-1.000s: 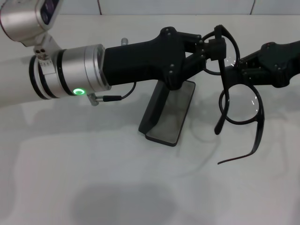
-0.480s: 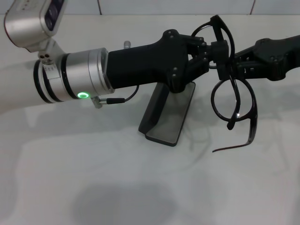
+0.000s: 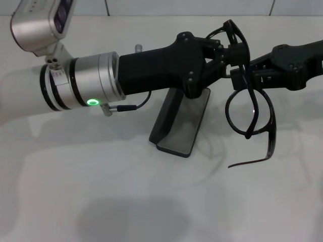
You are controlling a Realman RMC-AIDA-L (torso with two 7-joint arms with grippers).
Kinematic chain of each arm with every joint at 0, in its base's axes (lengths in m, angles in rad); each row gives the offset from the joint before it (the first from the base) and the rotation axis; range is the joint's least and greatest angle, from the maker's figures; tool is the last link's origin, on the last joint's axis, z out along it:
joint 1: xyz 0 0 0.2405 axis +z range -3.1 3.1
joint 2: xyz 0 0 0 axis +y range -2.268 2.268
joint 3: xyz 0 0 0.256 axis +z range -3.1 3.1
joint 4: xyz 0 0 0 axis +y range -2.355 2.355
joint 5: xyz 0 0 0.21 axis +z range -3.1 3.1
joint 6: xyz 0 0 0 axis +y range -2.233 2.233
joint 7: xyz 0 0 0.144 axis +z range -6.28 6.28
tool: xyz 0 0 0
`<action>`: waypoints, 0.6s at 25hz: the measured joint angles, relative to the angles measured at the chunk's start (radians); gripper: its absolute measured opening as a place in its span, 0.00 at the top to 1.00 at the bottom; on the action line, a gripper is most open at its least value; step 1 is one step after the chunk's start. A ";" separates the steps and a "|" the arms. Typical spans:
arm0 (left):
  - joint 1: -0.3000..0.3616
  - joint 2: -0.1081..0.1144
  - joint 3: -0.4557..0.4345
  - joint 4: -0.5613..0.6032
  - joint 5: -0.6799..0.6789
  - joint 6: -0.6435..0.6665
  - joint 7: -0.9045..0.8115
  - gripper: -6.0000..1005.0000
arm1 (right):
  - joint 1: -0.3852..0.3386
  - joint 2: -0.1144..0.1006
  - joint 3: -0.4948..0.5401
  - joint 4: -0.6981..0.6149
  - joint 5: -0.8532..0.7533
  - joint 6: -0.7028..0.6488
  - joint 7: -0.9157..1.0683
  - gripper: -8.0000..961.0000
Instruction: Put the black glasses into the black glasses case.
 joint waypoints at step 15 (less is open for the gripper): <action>0.074 0.009 -0.001 0.018 -0.184 0.142 0.000 0.96 | -0.025 -0.018 0.016 0.000 0.021 0.048 0.000 0.88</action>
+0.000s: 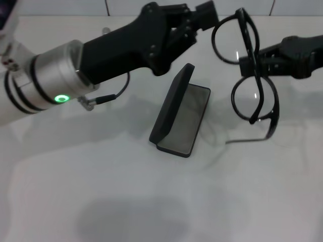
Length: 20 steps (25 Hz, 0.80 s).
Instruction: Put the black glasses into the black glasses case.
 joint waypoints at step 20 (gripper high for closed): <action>0.066 0.005 0.001 0.059 0.155 -0.027 0.007 0.91 | -0.059 0.058 0.256 0.119 0.268 0.289 0.048 0.89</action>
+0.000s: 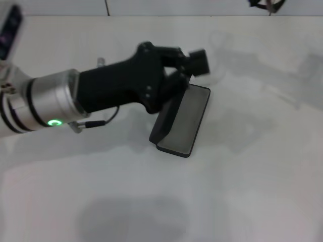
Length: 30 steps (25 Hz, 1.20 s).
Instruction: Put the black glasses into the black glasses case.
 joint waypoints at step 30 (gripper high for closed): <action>-0.113 -0.004 0.001 -0.060 0.030 -0.132 -0.021 0.91 | 0.048 0.044 -0.260 0.000 -0.010 -0.007 -0.052 0.89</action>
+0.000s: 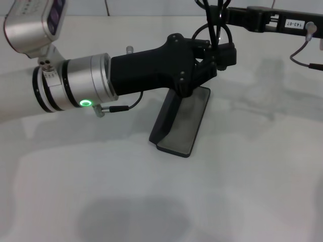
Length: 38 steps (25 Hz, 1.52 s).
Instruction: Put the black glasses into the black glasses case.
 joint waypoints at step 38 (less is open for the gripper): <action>0.008 0.006 0.007 0.009 -0.016 0.006 -0.051 0.89 | -0.005 -0.027 -0.003 -0.003 0.011 -0.058 -0.038 0.89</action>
